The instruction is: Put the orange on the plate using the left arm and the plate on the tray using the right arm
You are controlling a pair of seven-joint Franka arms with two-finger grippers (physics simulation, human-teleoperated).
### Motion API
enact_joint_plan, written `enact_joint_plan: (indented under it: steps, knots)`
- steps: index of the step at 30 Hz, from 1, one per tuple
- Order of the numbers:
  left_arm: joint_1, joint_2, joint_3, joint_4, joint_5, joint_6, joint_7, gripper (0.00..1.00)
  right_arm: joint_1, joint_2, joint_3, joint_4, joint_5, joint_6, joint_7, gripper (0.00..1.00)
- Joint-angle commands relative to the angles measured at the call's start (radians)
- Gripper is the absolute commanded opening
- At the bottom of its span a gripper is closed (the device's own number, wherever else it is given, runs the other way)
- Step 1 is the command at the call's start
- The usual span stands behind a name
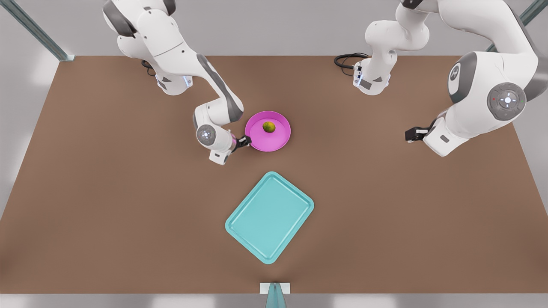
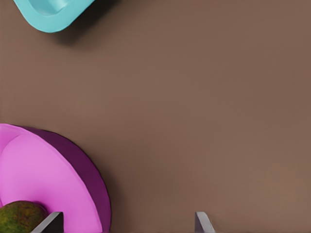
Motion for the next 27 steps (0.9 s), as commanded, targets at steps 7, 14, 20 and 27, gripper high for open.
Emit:
enact_joint_plan:
  steps: [7, 14, 20, 27]
  knots:
    - [0.0, 0.006, 0.001, 0.004, 0.0, -0.019, 0.112, 1.0, 0.024, 0.047, 0.035, 0.007, 0.032, 0.027, 0.004, 1.0]
    - [-0.001, 0.005, 0.0, 0.004, 0.001, -0.028, 0.108, 1.0, 0.032, 0.085, 0.061, 0.013, 0.035, 0.023, 0.004, 1.0]
    - [-0.001, 0.006, 0.0, 0.004, 0.0, -0.048, 0.112, 1.0, 0.032, 0.099, 0.063, 0.028, 0.035, 0.02, 0.003, 0.87]
    - [-0.001, 0.008, 0.0, 0.004, 0.0, -0.048, 0.112, 1.0, 0.032, 0.128, 0.076, 0.042, 0.035, 0.02, 0.0, 0.61]
